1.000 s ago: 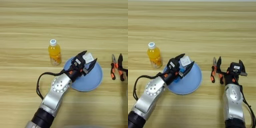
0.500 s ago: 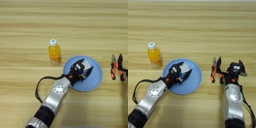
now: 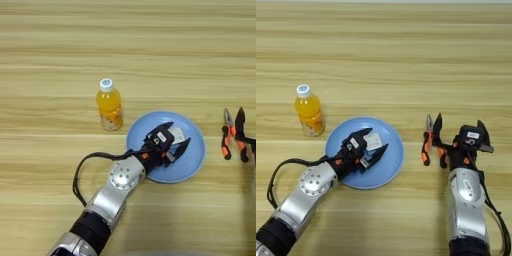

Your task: Move the objects on the table

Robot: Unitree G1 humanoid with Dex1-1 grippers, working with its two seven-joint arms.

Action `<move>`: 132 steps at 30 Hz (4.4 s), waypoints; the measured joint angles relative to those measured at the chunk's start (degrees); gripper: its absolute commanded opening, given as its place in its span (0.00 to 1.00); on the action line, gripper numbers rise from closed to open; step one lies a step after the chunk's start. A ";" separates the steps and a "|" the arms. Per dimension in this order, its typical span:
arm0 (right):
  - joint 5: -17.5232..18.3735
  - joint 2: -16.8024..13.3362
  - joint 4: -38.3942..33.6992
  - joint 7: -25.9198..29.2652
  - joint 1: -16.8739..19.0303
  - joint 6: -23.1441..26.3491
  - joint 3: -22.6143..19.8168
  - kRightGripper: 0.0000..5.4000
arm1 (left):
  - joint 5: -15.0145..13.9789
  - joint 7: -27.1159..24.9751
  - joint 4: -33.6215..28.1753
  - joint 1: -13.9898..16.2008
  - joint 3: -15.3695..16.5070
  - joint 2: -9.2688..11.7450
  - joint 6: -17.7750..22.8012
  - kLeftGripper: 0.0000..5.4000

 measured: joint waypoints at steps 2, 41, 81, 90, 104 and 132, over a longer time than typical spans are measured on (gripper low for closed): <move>-0.04 0.10 0.00 -0.02 0.00 0.00 0.02 1.00 | 0.05 -0.27 0.07 -0.04 -0.11 0.00 -0.02 0.55; -0.50 0.56 -0.47 -0.29 0.45 0.00 0.01 1.00 | 0.96 -2.40 8.63 -2.44 -1.60 -0.57 -1.31 0.62; -0.56 0.52 -0.44 -0.08 0.46 0.02 0.02 1.00 | -2.57 -1.24 -2.23 -2.66 1.24 -0.61 -8.15 1.00; -0.61 0.53 -0.38 -0.03 0.40 0.02 0.10 1.00 | -6.71 -2.04 -18.40 -0.54 1.49 -0.39 -7.27 1.00; -0.78 0.56 -0.16 -0.07 0.03 0.02 0.26 1.00 | -11.84 1.93 -32.73 2.34 16.74 4.88 0.58 1.00; -2.98 0.57 -4.34 -0.32 1.15 0.35 1.64 1.00 | -13.44 8.89 -6.82 -1.59 39.37 12.64 -6.18 1.00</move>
